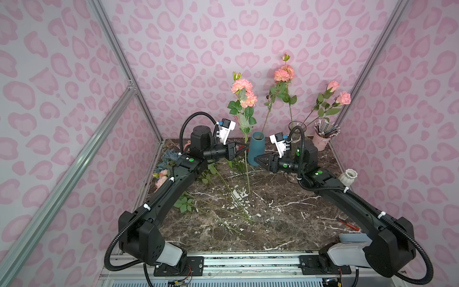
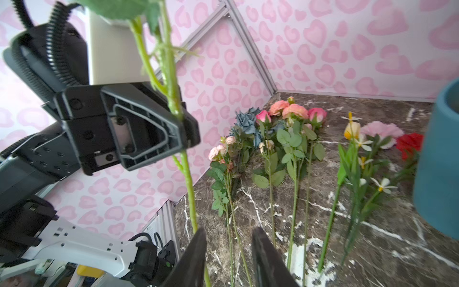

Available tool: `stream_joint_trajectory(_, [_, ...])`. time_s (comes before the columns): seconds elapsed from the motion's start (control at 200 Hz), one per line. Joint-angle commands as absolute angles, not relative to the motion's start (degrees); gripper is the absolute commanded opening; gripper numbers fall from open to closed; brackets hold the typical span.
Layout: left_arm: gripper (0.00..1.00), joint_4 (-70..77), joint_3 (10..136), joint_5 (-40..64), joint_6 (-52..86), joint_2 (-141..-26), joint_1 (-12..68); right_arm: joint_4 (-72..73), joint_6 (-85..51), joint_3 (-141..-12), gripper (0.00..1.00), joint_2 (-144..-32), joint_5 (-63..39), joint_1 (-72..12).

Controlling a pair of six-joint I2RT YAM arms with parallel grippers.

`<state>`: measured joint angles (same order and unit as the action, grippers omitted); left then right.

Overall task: Place the pink flowers into the vase
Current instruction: Pick up the flower at the center of the board.

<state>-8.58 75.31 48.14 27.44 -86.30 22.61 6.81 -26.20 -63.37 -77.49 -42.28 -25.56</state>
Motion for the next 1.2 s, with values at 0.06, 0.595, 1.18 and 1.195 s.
stream_joint_trajectory(0.06, [0.04,-2.54,74.97,52.36,29.62,-86.85,23.02,16.91,-28.73,-64.56,0.34,-78.77,-49.92,-26.66])
stream_joint_trajectory(0.595, [0.04,-2.58,74.99,54.41,29.53,-87.95,24.22,20.12,-29.57,-65.85,0.19,-81.82,-51.99,-26.71])
stream_joint_trajectory(1.18, [0.15,-4.56,75.76,53.99,28.40,-88.41,24.57,22.43,-30.87,-65.46,0.00,-82.62,-50.69,-26.05])
stream_joint_trajectory(1.195, [0.21,-4.72,75.83,53.90,28.32,-88.41,24.53,22.28,-30.85,-65.40,0.00,-82.54,-50.45,-26.09])
